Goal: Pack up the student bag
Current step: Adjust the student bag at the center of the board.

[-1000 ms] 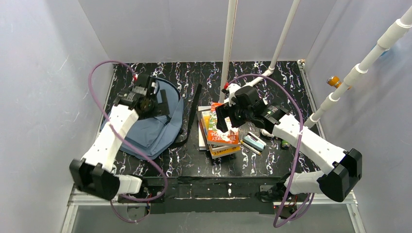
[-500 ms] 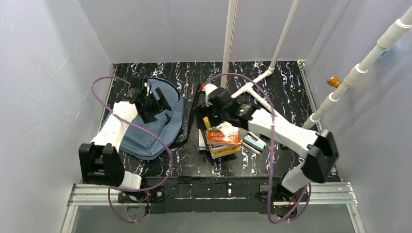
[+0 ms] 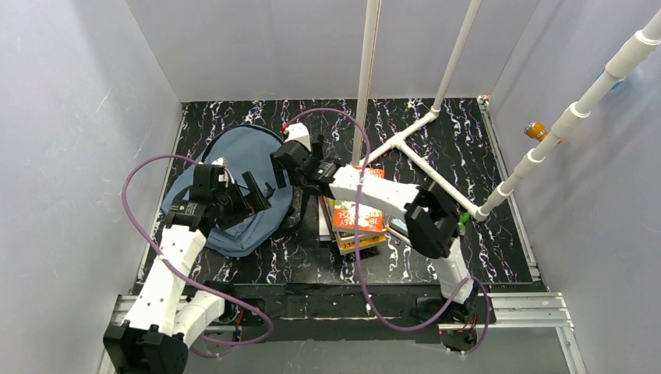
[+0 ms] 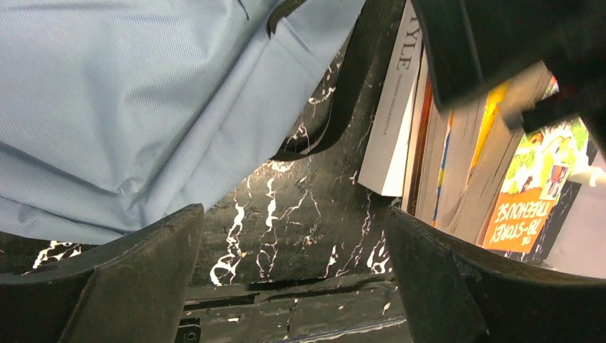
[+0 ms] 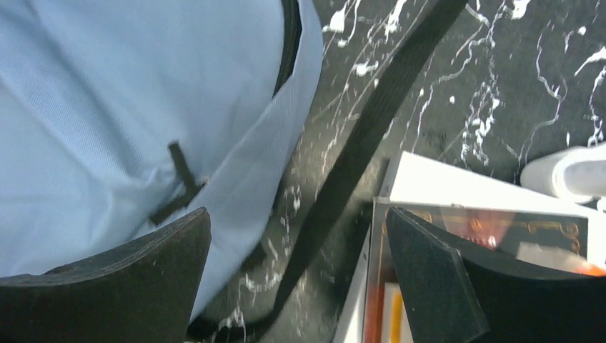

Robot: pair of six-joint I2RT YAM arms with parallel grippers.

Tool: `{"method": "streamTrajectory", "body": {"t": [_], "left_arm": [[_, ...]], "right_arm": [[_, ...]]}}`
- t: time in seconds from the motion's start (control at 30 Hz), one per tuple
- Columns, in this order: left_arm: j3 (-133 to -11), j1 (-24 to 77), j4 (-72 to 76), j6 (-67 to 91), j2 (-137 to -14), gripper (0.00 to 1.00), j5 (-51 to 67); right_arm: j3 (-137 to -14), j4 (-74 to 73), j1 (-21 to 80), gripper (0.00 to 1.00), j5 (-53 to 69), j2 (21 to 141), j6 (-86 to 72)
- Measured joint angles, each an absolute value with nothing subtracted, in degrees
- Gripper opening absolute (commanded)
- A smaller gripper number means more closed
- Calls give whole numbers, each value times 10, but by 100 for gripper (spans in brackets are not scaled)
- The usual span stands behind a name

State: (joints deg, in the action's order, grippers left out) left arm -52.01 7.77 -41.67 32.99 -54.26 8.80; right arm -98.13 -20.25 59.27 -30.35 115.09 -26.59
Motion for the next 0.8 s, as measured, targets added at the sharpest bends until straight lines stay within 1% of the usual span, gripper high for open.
{"method": "streamTrajectory", "body": {"t": [0.13,0.23,0.3,0.37,0.43,0.47,0.5,0.53,0.57,0.6,0.63,0.73,0.8], "left_arm": [[-500,85,-422,328,-512,96,96],[-500,85,-423,326,-508,96,108],[-495,85,-422,326,-505,95,118],[-484,85,-423,329,-502,95,127],[-472,85,-424,336,-500,94,135],[-465,85,-424,341,-501,92,140],[-460,85,-423,345,-503,89,143],[-452,85,-422,352,-508,82,149],[-443,85,-419,361,-518,74,157],[-435,85,-414,370,-531,69,165],[-426,85,-405,379,-547,66,174],[-392,85,-367,405,-605,64,196],[-378,83,-353,414,-643,63,200]], "right_arm": [[-1056,-189,592,100,-341,1229,-253],[-1087,-169,589,100,-361,1270,-242],[-1089,-156,587,90,-364,1284,-237],[-1090,-142,582,73,-360,1295,-232],[-1093,-126,574,45,-346,1307,-223],[-1095,-117,569,33,-335,1313,-220],[-1096,-112,566,22,-327,1317,-218],[-1096,-106,561,7,-312,1321,-219],[-1097,-101,557,1,-300,1323,-217],[-1097,-100,554,1,-289,1324,-214],[-1097,-99,551,1,-279,1324,-212],[-1096,-95,544,1,-249,1320,-209],[-1062,-81,541,1,-229,1297,-212]]}}
